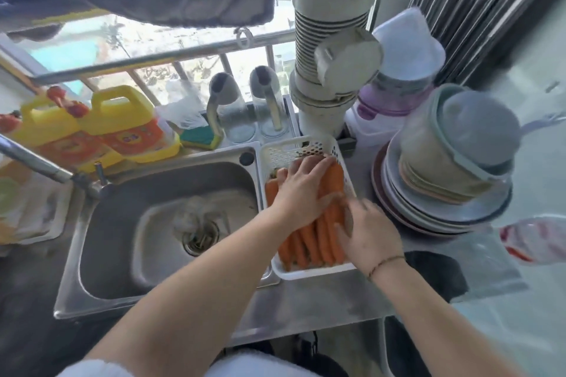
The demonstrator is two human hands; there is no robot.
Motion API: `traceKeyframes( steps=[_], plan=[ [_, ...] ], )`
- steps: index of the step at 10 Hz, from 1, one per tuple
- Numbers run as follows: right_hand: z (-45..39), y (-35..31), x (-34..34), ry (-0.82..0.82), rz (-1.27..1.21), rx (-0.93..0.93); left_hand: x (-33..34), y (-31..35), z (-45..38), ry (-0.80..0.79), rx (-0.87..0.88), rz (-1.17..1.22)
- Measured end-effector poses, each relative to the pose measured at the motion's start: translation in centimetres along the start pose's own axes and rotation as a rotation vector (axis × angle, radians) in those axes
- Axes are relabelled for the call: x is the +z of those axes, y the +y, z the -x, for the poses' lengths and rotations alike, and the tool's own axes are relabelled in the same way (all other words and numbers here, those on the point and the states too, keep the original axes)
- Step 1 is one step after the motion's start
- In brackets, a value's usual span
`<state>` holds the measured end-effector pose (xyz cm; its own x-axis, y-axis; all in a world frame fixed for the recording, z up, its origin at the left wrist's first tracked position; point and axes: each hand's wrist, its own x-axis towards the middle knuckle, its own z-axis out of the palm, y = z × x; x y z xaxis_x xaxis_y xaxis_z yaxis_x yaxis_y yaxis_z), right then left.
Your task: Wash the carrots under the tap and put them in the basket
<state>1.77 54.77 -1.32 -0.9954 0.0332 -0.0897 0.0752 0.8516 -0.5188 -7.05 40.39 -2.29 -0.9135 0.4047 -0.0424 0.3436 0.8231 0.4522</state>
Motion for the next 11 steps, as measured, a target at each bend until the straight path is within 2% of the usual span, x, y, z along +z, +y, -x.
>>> traceKeyframes(
  steps=[1, 3, 4, 6, 8, 9, 10, 11],
  plan=[
    [-0.2, 0.9, 0.6, 0.151, 0.201, -0.067, -0.1, 0.1, -0.3, -0.069, 0.010, -0.019],
    [-0.7, 2.0, 2.1, 0.105, 0.082, 0.020, 0.5, -0.7, 0.2, -0.169, -0.042, -0.057],
    [-0.7, 1.9, 2.9, 0.119, 0.108, 0.001, 0.5, -1.0, 0.1, -0.182, -0.044, -0.089],
    [-1.2, 2.2, 3.0, 0.032, 0.114, 0.228, 0.9, -1.9, 0.8, -0.209, 0.018, -0.179],
    [-1.0, 2.3, 2.5, -0.013, 0.123, 0.222, 0.1, -2.6, 2.7, -0.095, 0.069, -0.136],
    [-0.9, 2.0, 2.0, 0.152, 0.165, 0.169, -0.3, -4.2, 4.3, 0.081, 0.185, 0.087],
    [-0.6, 0.2, 2.0, 0.455, 0.007, -0.039, -0.3, -6.5, 6.7, 0.386, 0.177, 0.318],
    [-0.3, -3.5, 1.1, 0.595, -0.230, -0.231, -0.7, -8.6, 9.2, 0.502, 0.058, 0.364]
  ],
)
